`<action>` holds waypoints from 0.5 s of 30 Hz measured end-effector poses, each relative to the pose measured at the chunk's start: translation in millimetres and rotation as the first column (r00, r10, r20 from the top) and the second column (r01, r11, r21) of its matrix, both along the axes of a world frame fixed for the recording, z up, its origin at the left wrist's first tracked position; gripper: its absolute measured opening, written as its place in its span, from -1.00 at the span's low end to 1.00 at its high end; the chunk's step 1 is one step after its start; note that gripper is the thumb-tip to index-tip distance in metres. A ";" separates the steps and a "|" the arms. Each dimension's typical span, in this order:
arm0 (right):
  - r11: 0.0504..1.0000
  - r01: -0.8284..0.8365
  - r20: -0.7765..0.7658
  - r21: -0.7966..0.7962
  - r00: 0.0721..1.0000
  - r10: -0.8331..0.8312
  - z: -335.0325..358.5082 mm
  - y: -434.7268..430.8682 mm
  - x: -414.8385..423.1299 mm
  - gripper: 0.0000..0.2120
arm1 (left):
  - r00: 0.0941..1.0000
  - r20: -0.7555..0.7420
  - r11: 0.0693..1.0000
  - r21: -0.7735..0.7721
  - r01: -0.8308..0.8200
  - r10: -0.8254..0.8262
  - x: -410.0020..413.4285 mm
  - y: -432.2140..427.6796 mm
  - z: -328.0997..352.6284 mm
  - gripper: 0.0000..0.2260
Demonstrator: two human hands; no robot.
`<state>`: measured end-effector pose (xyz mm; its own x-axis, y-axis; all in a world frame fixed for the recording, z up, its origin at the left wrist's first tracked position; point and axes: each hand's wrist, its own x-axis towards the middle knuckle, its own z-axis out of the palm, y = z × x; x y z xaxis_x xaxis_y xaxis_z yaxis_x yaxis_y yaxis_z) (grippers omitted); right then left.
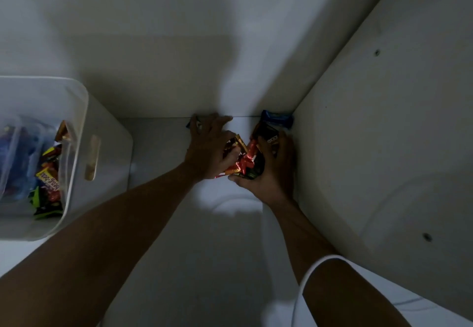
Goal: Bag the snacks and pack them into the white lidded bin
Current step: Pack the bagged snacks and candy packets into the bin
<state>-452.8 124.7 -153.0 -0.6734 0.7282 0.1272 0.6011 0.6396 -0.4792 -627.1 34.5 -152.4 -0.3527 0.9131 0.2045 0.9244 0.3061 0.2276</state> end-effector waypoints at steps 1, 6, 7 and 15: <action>0.999 -0.007 0.016 -0.041 1.000 0.008 0.0 0.6 -1.8 0.14 | 1.000 0.018 1.000 -0.017 0.006 -0.006 1.0 -0.7 0.8 -0.57; 0.980 0.028 0.079 -0.195 0.997 -0.013 4.8 12.2 -15.7 0.35 | 0.998 0.059 0.987 -0.161 0.026 -0.017 0.2 -16.9 2.4 -0.02; 0.977 0.046 0.100 -0.210 0.995 -0.025 6.9 15.6 -20.5 0.40 | 0.998 0.055 0.982 -0.184 0.046 -0.037 -0.9 -21.5 1.0 0.01; 0.990 0.012 0.196 -0.139 0.980 0.015 5.3 25.4 -31.6 0.42 | 0.985 -0.123 0.974 -0.209 0.090 -0.118 -12.8 -40.5 -6.6 -0.33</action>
<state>-484.3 150.1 -147.8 -0.6764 0.7283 -0.1097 0.6913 0.5764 -0.4358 -639.9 -6.0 -159.1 -0.2357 0.9705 0.0511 0.9714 0.2336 0.0432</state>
